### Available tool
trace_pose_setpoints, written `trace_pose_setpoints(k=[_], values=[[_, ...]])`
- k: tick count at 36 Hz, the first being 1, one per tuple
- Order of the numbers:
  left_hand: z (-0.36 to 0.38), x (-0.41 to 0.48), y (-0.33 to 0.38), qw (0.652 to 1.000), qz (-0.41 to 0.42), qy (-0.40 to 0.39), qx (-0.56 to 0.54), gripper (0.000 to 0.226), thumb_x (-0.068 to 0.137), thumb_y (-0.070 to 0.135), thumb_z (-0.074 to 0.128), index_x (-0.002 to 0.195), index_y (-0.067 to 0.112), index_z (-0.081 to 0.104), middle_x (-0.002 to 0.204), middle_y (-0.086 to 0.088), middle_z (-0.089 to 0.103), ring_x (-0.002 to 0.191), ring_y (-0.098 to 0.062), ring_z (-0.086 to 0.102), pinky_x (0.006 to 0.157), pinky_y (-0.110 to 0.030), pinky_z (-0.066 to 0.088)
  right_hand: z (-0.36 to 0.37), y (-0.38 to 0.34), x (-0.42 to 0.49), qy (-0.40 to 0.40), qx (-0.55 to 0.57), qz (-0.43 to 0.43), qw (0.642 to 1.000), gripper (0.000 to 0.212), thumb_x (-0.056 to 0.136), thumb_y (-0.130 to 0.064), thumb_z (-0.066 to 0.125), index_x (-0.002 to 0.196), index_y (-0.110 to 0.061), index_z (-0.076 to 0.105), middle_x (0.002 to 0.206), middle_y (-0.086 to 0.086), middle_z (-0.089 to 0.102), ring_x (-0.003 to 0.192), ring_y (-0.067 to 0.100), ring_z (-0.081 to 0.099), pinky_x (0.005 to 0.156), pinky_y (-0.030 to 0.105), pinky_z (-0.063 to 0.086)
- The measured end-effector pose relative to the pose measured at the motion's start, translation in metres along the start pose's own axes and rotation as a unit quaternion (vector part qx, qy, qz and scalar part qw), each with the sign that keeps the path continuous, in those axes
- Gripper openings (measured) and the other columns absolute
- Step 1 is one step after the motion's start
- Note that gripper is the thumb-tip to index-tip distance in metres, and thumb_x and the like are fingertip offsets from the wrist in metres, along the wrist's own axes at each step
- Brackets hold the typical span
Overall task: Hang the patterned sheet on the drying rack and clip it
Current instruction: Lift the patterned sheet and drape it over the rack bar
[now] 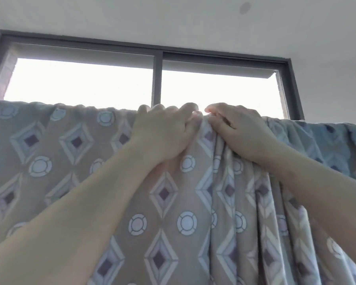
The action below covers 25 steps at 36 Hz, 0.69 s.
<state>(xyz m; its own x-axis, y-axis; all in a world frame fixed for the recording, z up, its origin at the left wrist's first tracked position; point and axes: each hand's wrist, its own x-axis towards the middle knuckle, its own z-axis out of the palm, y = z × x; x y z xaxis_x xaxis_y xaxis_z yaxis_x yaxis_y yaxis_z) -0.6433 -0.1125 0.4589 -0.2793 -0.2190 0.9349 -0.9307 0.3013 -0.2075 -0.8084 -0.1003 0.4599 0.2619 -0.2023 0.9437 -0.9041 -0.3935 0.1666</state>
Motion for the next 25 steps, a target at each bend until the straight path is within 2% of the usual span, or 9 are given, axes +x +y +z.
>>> trace_pose_setpoints(k=[2,6,10,13,14,16,18,20,25], values=[[0.007,0.0,0.007,1.0,0.002,0.006,0.013,0.044,0.095,0.05,0.013,0.126,0.037,0.042,0.12,-0.004,0.056,0.115,-0.028,0.045,0.096,-0.043,0.026,-0.005,0.01,-0.003,-0.009,-0.015,0.005,1.0,0.034,0.1,-0.037,0.03,0.119,-0.026,0.055,0.117,-0.008,0.06,0.111,0.016,0.05,0.098,0.039,0.03],[0.006,-0.007,-0.012,0.999,-0.028,0.046,0.002,0.054,0.09,0.054,0.009,0.112,0.031,0.053,0.106,-0.004,0.058,0.108,-0.028,0.046,0.093,-0.04,0.026,-0.015,0.031,-0.011,-0.029,-0.087,0.048,0.995,0.036,0.099,-0.038,0.025,0.11,-0.022,0.056,0.107,-0.004,0.056,0.108,0.019,0.046,0.098,0.038,0.024],[0.0,-0.011,-0.022,0.992,-0.109,0.067,0.021,0.048,0.086,0.036,0.016,0.1,0.022,0.059,0.101,-0.007,0.06,0.104,-0.028,0.045,0.095,-0.04,0.023,-0.022,0.042,-0.017,-0.027,-0.076,0.064,0.995,0.034,0.099,-0.034,0.026,0.11,-0.023,0.057,0.117,-0.005,0.056,0.112,0.017,0.043,0.1,0.038,0.023],[-0.007,0.0,0.001,0.985,-0.155,0.056,0.052,0.039,0.089,0.028,0.023,0.093,0.017,0.061,0.108,-0.005,0.059,0.115,-0.026,0.041,0.105,-0.045,0.017,-0.023,0.041,-0.014,-0.023,-0.058,0.07,0.996,0.033,0.098,-0.031,0.029,0.103,-0.018,0.06,0.111,-0.002,0.059,0.109,0.021,0.046,0.1,0.042,0.029],[-0.009,0.005,0.012,0.987,-0.14,0.072,0.042,0.038,0.09,0.027,0.024,0.094,0.017,0.06,0.113,-0.003,0.059,0.118,-0.025,0.04,0.106,-0.046,0.016,-0.024,0.04,-0.013,-0.019,-0.053,0.068,0.996,0.033,0.098,-0.03,0.03,0.102,-0.018,0.061,0.11,-0.001,0.06,0.108,0.022,0.047,0.1,0.043,0.031],[-0.007,0.014,0.035,0.993,-0.074,0.087,-0.012,0.039,0.093,0.03,0.025,0.111,0.018,0.057,0.126,0.001,0.055,0.125,-0.023,0.038,0.107,-0.045,0.018,-0.025,0.039,-0.014,-0.016,-0.054,0.05,0.997,0.032,0.098,-0.03,0.031,0.108,-0.02,0.06,0.116,-0.002,0.06,0.111,0.021,0.047,0.102,0.042,0.03],[0.0,0.019,0.059,0.998,-0.007,0.032,-0.053,0.041,0.097,0.038,0.021,0.128,0.025,0.044,0.131,0.001,0.053,0.125,-0.023,0.04,0.104,-0.044,0.022,-0.027,0.041,-0.018,-0.018,-0.06,0.028,0.998,0.031,0.098,-0.028,0.032,0.117,-0.022,0.057,0.124,-0.003,0.056,0.116,0.02,0.045,0.102,0.039,0.029],[0.01,0.02,0.071,0.999,0.012,0.001,-0.041,0.042,0.097,0.044,0.017,0.125,0.029,0.044,0.121,-0.003,0.057,0.116,-0.027,0.046,0.096,-0.044,0.026,-0.031,0.046,-0.022,-0.021,-0.068,0.022,0.997,0.033,0.097,-0.027,0.035,0.125,-0.022,0.052,0.132,-0.003,0.052,0.122,0.018,0.042,0.103,0.037,0.028],[0.016,0.013,0.056,0.997,-0.033,0.062,-0.012,0.043,0.097,0.043,0.02,0.11,0.022,0.055,0.108,-0.005,0.061,0.107,-0.027,0.05,0.091,-0.04,0.026,-0.043,0.067,-0.036,-0.035,-0.097,0.06,0.993,0.042,0.096,-0.047,0.031,0.132,-0.029,0.044,0.138,-0.007,0.047,0.128,0.015,0.038,0.103,0.035,0.025]])
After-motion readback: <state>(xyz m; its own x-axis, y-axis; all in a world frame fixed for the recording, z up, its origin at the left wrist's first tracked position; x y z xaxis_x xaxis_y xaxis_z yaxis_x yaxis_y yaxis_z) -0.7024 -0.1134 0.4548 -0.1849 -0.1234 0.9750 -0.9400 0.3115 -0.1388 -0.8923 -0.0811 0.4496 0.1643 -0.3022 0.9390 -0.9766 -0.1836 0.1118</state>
